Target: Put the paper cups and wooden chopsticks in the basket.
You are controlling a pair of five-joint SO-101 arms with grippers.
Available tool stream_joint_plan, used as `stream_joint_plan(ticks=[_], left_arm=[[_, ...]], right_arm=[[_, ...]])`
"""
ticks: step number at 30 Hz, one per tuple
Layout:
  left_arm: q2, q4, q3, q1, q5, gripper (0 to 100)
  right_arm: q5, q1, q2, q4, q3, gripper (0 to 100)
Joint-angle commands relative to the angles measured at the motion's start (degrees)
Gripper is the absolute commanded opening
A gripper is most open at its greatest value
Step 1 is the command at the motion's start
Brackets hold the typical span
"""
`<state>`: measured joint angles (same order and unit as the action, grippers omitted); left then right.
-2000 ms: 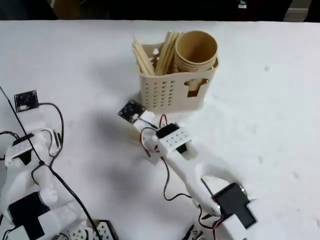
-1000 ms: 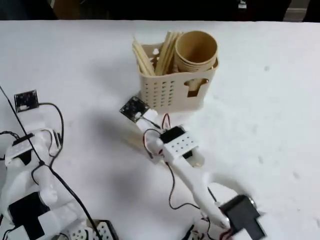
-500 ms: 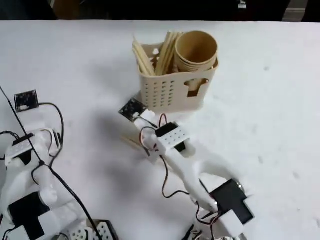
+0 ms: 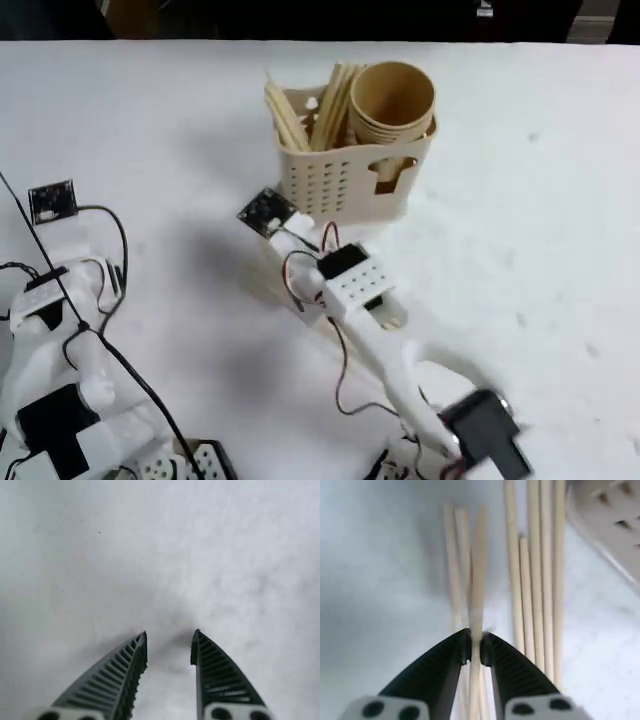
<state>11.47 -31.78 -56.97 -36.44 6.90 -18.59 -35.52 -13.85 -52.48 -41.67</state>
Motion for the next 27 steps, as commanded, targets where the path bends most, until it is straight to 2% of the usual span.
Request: stream_joint_plan(ticks=[1,11,19,23,27], left_arm=[[0.40,0.62,0.09,-0.66,-0.62,16],[0.40,0.62,0.09,-0.66,-0.62,16],[0.40,0.62,0.09,-0.66,-0.62,16],[0.40,0.62,0.09,-0.66,-0.62,16],[0.40,0.62,0.09,-0.66,-0.62,16]], right_arm=[[0.53,-0.75,-7.69,-0.40,-1.76,1.6],[0.53,-0.75,-24.84,-4.44,-2.81,1.6],[3.08,-3.03,-18.42,-1.54,-3.25,1.6],[3.25,-2.24,-18.77,-3.12,2.20,1.6],[2.90,-1.54,-21.76,-9.54,15.38,1.6]])
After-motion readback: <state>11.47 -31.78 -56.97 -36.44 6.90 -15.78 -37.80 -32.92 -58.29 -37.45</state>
